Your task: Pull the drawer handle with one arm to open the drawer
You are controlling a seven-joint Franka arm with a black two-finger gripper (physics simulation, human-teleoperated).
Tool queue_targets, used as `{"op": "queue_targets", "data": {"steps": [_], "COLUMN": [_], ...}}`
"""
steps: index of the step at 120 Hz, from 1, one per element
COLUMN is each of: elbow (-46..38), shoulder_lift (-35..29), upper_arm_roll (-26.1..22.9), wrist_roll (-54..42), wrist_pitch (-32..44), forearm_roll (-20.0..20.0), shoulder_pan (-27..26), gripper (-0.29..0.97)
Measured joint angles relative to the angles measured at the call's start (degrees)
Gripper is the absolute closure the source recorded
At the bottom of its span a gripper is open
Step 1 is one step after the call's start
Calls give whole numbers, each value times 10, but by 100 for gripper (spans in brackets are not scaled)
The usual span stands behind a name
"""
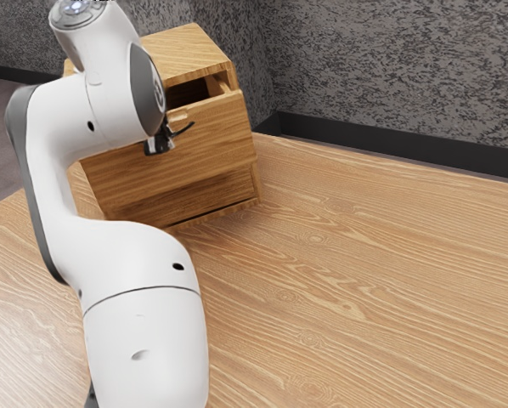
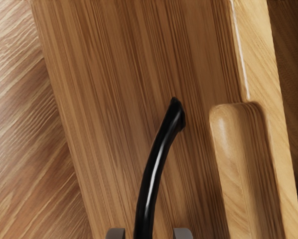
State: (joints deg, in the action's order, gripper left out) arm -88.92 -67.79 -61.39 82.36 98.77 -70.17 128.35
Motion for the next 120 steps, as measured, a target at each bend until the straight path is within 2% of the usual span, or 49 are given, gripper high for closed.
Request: {"op": "queue_targets", "data": {"steps": [120], "elbow": [-80], "shoulder_lift": [-13], "upper_arm_roll": [34], "wrist_roll": [15], "wrist_pitch": [2], "forearm_roll": [45], "shoulder_pan": [-106], "gripper": [64]}}
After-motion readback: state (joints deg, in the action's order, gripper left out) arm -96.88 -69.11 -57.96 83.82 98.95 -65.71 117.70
